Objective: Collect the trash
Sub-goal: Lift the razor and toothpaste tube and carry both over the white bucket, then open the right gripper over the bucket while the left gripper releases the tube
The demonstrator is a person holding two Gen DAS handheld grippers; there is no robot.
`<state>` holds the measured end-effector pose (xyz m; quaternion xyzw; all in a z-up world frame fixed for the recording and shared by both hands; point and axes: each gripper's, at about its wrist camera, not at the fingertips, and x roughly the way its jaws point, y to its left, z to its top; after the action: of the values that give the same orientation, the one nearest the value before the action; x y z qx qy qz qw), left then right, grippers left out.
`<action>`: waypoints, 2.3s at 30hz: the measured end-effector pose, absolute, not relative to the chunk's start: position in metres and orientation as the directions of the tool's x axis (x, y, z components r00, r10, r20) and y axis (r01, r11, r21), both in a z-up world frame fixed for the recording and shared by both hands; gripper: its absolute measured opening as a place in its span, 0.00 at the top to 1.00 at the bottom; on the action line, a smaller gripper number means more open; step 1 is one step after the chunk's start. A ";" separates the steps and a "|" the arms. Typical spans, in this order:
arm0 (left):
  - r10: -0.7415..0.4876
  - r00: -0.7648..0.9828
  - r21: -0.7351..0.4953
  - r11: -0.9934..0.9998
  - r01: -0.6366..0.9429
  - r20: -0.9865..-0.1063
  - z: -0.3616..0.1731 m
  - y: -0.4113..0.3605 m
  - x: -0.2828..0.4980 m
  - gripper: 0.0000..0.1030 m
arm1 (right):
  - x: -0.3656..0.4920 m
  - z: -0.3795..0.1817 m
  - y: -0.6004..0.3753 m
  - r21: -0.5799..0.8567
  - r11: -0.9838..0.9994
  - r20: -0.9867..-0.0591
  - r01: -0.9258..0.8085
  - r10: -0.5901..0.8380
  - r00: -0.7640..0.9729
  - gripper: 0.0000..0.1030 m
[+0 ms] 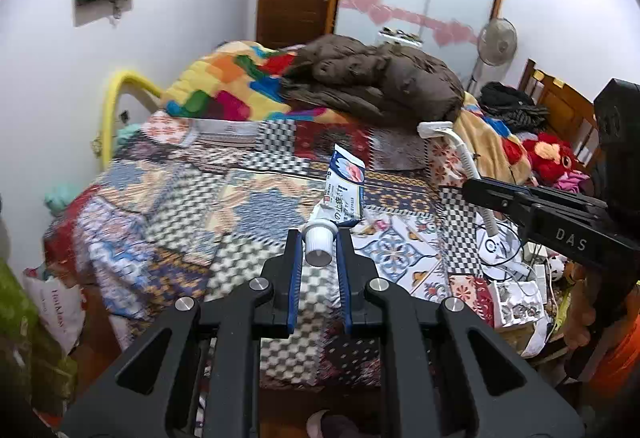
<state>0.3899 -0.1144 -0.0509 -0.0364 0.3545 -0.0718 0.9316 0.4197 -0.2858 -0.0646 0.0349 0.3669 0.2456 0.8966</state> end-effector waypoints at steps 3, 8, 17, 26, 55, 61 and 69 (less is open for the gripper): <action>-0.139 0.751 -0.130 0.989 0.071 -0.646 -0.046 -0.093 0.366 0.85 | 0.403 -0.062 -0.270 0.242 0.867 -0.634 -0.437 0.482 0.605 0.91; -0.093 0.764 -0.149 0.989 -0.004 -0.638 -0.044 -0.056 0.321 0.85 | 0.369 -0.063 -0.235 0.224 0.838 -0.632 -0.498 0.514 0.580 0.92; 0.004 0.748 -0.152 0.978 -0.140 -0.663 -0.067 0.008 0.246 0.85 | 0.322 -0.088 -0.177 0.239 0.783 -0.664 -0.575 0.563 0.491 0.91; 0.091 0.712 -0.156 0.949 -0.273 -0.696 -0.095 0.068 0.187 0.85 | 0.281 -0.119 -0.109 0.226 0.715 -0.715 -0.662 0.583 0.386 0.91; 0.043 0.294 -0.126 0.838 -0.531 -0.955 -0.325 0.184 0.175 0.85 | 0.282 -0.282 0.060 0.273 0.628 -0.918 -0.729 0.396 -0.003 0.91; 0.010 0.270 -0.154 0.801 -0.579 -0.963 -0.346 0.199 0.199 0.85 | 0.298 -0.314 0.077 0.308 0.659 -0.936 -0.686 0.340 -0.093 0.91; 0.023 0.277 -0.146 0.806 -0.573 -0.961 -0.339 0.206 0.227 0.68 | 0.315 -0.311 0.087 0.335 0.666 -0.926 -0.667 0.364 -0.101 0.78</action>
<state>0.2268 0.2058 -0.3390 -0.2421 0.5686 0.1957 0.7614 0.3153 0.0872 -0.3107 -0.1199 0.6310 0.3906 0.6595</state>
